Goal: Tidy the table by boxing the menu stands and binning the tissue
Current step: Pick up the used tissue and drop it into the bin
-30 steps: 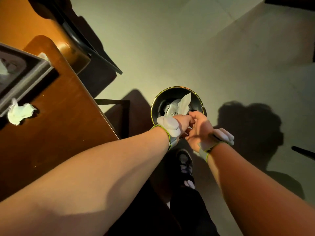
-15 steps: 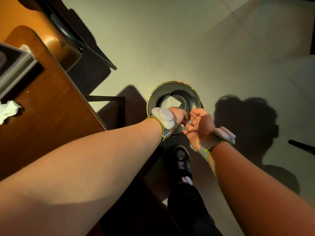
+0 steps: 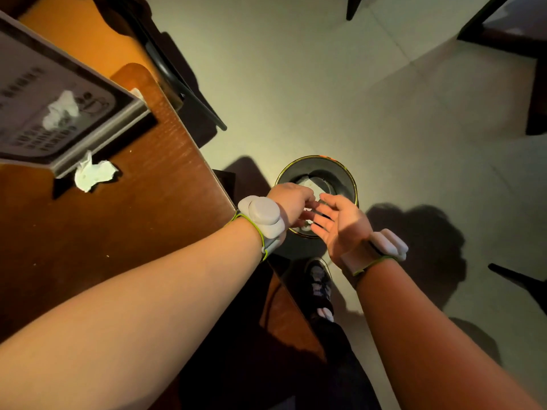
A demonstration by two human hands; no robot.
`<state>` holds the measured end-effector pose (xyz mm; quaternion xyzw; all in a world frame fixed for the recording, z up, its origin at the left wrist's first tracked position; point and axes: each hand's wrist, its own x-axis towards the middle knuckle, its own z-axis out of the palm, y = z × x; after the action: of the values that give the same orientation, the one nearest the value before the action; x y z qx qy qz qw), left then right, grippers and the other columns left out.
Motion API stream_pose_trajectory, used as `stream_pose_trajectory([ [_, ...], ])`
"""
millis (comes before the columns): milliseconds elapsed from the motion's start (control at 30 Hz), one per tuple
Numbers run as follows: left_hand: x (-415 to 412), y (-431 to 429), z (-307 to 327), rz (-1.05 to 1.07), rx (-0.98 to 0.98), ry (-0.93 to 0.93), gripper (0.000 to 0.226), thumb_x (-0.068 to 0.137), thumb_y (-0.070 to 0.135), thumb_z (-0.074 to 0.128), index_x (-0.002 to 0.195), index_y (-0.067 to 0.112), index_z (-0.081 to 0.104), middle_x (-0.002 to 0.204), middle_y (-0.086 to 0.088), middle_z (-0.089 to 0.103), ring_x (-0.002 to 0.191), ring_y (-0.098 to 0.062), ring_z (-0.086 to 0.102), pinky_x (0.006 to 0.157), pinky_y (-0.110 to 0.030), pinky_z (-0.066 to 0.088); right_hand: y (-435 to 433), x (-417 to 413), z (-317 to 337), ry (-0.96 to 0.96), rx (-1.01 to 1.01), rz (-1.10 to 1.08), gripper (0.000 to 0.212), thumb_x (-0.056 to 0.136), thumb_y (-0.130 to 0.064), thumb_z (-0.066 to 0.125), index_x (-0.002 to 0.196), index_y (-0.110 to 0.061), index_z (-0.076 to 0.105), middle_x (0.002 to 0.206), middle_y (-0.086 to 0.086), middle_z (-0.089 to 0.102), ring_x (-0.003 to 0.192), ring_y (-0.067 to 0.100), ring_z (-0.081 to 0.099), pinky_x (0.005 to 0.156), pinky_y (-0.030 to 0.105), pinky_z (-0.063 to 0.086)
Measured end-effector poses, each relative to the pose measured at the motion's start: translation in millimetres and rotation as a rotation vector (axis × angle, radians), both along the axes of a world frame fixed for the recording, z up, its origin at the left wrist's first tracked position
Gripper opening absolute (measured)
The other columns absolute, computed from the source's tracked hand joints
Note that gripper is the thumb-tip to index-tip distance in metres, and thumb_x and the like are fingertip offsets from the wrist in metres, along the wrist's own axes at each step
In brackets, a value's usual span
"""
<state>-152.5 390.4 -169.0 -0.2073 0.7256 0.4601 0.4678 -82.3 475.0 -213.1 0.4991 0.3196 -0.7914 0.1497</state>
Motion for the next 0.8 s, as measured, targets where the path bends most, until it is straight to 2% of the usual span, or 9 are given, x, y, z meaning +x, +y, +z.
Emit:
stream_pose_trajectory([
  [67, 3.1, -14.7, 18.0, 0.028, -0.002, 0.032, 0.020, 0.082, 0.005, 0.053, 0.066, 0.015, 0.060, 0.083, -0.014, 0.062, 0.068, -0.027, 0.057, 0.043, -0.017, 0.043, -8.2, 0.9, 18.1, 0.020, 0.017, 0.031, 0.019, 0.092, -0.024, 0.044, 0.105, -0.017, 0.057, 0.099, 0.000, 0.067, 0.085, 0.015, 0.067, 0.074, 0.030, 0.047],
  [133, 3.9, -20.8, 29.9, 0.031, 0.008, 0.066, 0.022, 0.081, 0.004, 0.053, 0.063, 0.015, 0.059, 0.080, -0.015, 0.061, 0.060, -0.026, 0.055, 0.041, -0.015, 0.042, -11.7, 1.5, 30.3, 0.035, 0.031, 0.053, 0.015, 0.092, -0.024, 0.044, 0.095, -0.022, 0.058, 0.095, -0.001, 0.066, 0.083, 0.014, 0.067, 0.070, 0.028, 0.047],
  [333, 5.3, -49.5, 76.1, 0.102, 0.027, 0.113, 0.023, 0.080, 0.004, 0.054, 0.062, 0.017, 0.059, 0.069, -0.008, 0.062, 0.047, -0.017, 0.053, 0.044, -0.016, 0.038, -36.7, -0.5, 79.9, 0.019, 0.098, 0.080, 0.015, 0.091, -0.019, 0.046, 0.098, -0.017, 0.059, 0.101, 0.007, 0.067, 0.092, 0.022, 0.064, 0.074, 0.031, 0.050],
  [467, 11.0, -70.5, 98.7, 0.169, 0.031, 0.132, 0.014, 0.078, 0.004, 0.055, 0.069, 0.012, 0.061, 0.073, -0.014, 0.058, 0.060, -0.023, 0.050, 0.050, -0.021, 0.036, -53.8, -10.8, 108.8, 0.021, 0.121, 0.128, 0.013, 0.091, -0.009, 0.046, 0.086, -0.011, 0.058, 0.093, 0.012, 0.064, 0.087, 0.028, 0.062, 0.087, 0.038, 0.046],
  [567, 20.6, -92.9, 113.4, 0.238, 0.041, 0.125, 0.013, 0.075, 0.001, 0.052, 0.081, 0.010, 0.060, 0.076, -0.016, 0.048, 0.065, -0.024, 0.044, 0.049, -0.022, 0.031, -73.3, -18.9, 124.0, 0.021, 0.135, 0.201, 0.017, 0.089, -0.005, 0.045, 0.076, -0.008, 0.055, 0.079, 0.009, 0.058, 0.072, 0.024, 0.058, 0.077, 0.036, 0.045],
  [667, 33.4, -115.9, 120.9, 0.315, 0.038, 0.097, 0.014, 0.078, 0.000, 0.051, 0.077, 0.013, 0.056, 0.077, -0.016, 0.049, 0.051, -0.021, 0.046, 0.048, -0.021, 0.031, -94.2, -20.5, 127.8, 0.034, 0.185, 0.247, 0.015, 0.090, -0.011, 0.046, 0.083, -0.008, 0.058, 0.080, 0.005, 0.063, 0.071, 0.018, 0.062, 0.069, 0.030, 0.048],
  [800, 45.9, -157.0, 125.1, 0.443, 0.021, 0.056, 0.019, 0.082, 0.002, 0.052, 0.069, 0.016, 0.057, 0.071, -0.009, 0.059, 0.048, -0.017, 0.051, 0.049, -0.020, 0.038, -124.9, -20.9, 133.5, 0.056, 0.222, 0.294, 0.013, 0.087, -0.016, 0.050, 0.092, -0.011, 0.061, 0.085, 0.003, 0.067, 0.074, 0.018, 0.065, 0.065, 0.027, 0.049],
])
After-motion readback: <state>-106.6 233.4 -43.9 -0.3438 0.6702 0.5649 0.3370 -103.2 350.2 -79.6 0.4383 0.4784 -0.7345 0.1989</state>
